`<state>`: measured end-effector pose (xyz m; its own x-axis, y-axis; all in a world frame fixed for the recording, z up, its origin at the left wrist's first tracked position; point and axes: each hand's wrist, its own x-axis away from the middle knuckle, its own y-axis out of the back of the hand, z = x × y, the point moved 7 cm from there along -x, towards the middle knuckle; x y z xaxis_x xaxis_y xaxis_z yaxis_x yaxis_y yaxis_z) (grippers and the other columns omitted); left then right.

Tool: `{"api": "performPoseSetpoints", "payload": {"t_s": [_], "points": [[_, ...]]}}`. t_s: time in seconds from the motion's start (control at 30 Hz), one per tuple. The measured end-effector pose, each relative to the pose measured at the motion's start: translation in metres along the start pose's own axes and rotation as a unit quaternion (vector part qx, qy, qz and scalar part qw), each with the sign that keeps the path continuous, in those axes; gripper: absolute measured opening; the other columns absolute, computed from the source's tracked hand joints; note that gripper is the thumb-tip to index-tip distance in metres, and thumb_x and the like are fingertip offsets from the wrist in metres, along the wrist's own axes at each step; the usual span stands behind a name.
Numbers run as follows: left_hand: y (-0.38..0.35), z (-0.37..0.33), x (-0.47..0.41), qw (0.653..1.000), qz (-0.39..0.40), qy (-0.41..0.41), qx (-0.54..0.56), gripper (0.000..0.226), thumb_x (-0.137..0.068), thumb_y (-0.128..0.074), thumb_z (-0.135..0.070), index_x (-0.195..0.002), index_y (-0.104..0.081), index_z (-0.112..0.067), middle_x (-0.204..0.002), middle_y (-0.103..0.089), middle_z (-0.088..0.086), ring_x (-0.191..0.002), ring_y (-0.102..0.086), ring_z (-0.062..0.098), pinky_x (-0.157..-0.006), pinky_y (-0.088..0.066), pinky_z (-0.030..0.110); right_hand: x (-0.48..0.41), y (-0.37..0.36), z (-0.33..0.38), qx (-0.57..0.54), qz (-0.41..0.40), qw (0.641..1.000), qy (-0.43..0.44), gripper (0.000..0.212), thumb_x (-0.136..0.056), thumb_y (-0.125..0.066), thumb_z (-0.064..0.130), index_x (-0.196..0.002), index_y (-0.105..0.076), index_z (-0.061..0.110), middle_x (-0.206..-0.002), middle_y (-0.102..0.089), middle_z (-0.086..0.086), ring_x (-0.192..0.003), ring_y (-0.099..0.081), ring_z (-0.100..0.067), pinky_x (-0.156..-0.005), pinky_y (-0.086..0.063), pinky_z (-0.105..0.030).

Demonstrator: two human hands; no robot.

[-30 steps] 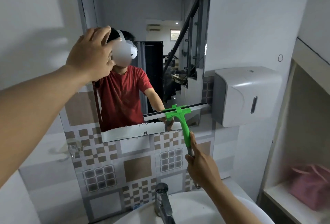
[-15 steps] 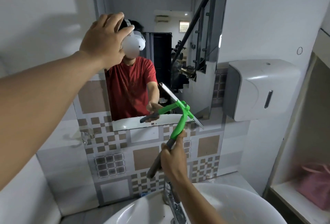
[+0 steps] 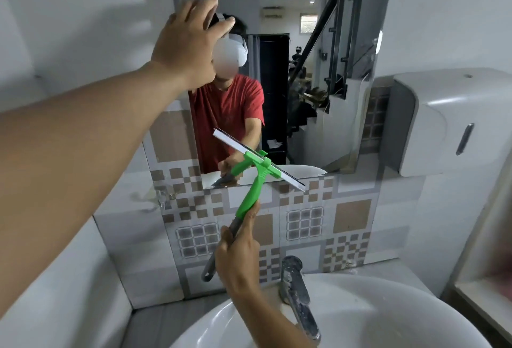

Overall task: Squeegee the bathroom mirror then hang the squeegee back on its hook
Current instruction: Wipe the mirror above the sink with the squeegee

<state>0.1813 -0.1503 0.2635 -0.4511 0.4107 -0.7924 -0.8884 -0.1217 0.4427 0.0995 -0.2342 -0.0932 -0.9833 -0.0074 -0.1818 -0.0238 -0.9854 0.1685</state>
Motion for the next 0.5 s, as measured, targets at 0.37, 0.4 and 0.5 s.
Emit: {"api": "performPoseSetpoints", "payload": {"t_s": [0.37,0.4,0.5], "points": [[-0.001,0.002,0.000,1.000,-0.002,0.009,-0.007,0.077,-0.079,-0.072,-0.023,-0.150,-0.042,-0.023,-0.158,-0.033,0.014,-0.142,-0.033,0.039,-0.107,-0.042,0.054,-0.002,-0.012,-0.013,0.103,-0.008,0.994,0.028,0.094,-0.106,-0.045,0.025,-0.143,0.037,0.052,-0.080,-0.067,-0.002,-0.064,-0.063,-0.016,-0.062,-0.058,-0.037],[-0.001,0.002,0.000,1.000,-0.002,0.010,-0.007,0.077,-0.079,-0.072,-0.023,-0.150,-0.042,-0.023,-0.159,-0.033,0.014,-0.142,-0.033,0.039,-0.108,-0.042,0.054,-0.002,-0.009,-0.014,0.119,-0.006,0.992,0.029,0.094,-0.106,-0.045,0.024,-0.144,0.036,0.050,-0.082,-0.066,0.000,-0.064,-0.062,-0.013,-0.062,-0.056,-0.034],[-0.001,0.002,0.000,1.000,0.001,0.013,-0.007,0.078,-0.079,-0.074,-0.024,-0.150,-0.041,-0.024,-0.159,-0.033,0.013,-0.142,-0.033,0.038,-0.109,-0.041,0.053,-0.001,0.001,-0.024,0.172,-0.003,0.985,0.025,0.092,-0.106,-0.045,0.021,-0.147,0.034,0.043,-0.079,-0.058,0.006,-0.061,-0.053,-0.005,-0.059,-0.049,-0.026]]}}
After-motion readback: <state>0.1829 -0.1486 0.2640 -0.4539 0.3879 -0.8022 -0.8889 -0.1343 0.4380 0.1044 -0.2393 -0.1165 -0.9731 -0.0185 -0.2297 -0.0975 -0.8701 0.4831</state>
